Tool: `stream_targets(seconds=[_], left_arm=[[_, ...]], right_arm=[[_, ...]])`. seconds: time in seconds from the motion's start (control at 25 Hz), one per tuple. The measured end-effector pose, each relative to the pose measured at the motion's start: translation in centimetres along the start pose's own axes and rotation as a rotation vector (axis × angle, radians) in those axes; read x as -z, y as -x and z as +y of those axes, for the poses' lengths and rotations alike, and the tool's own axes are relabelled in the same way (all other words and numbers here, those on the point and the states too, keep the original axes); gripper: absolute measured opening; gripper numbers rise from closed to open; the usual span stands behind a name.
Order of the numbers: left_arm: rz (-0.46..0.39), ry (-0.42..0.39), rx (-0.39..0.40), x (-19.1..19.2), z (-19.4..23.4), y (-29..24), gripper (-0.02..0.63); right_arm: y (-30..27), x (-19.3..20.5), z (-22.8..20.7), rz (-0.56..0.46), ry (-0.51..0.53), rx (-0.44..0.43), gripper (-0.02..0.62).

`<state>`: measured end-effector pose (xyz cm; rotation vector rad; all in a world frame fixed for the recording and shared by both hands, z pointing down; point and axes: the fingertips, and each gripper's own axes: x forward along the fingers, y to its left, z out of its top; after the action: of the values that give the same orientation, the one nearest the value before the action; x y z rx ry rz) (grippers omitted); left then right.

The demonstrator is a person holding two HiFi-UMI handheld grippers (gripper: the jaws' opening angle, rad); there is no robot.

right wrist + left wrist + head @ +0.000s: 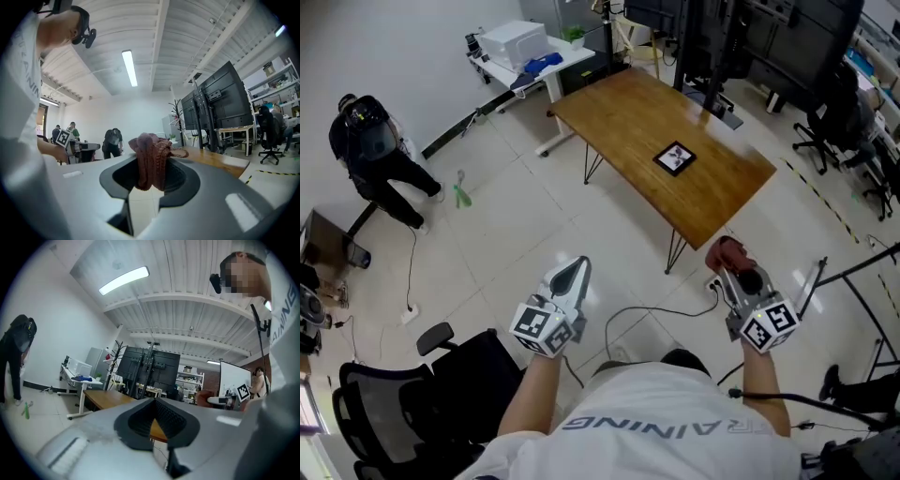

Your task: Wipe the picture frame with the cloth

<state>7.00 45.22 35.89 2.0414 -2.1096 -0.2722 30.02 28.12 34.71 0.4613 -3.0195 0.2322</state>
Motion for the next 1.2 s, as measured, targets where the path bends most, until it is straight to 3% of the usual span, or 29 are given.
stream_targets(seconds=[0.2,0.44,0.68,0.84,1.2], left_arm=[[-0.002,0.019,0.024,0.0,0.9,-1.8,0.006],[0.019,0.011,0.043,-0.4,1.9,-7.1,0.006],[0.022,-0.026,0.034,-1.6,4.4,-16.7,0.006],[0.014,-0.072,0.071,-3.6,4.3,-24.8,0.006],[0.04,-0.084,0.111,-5.3,6.4,-34.1,0.006]], right_arm=[[-1.0,0.0,-0.5,0.016,0.0,0.017,0.117],[-4.2,-0.7,-5.1,-0.001,-0.023,0.036,0.117],[-10.7,-1.4,-12.1,-0.02,-0.045,0.008,0.117],[-13.9,-2.6,-17.5,-0.022,-0.06,0.007,0.117],[-18.0,-4.0,-23.9,-0.034,-0.096,0.043,0.117]])
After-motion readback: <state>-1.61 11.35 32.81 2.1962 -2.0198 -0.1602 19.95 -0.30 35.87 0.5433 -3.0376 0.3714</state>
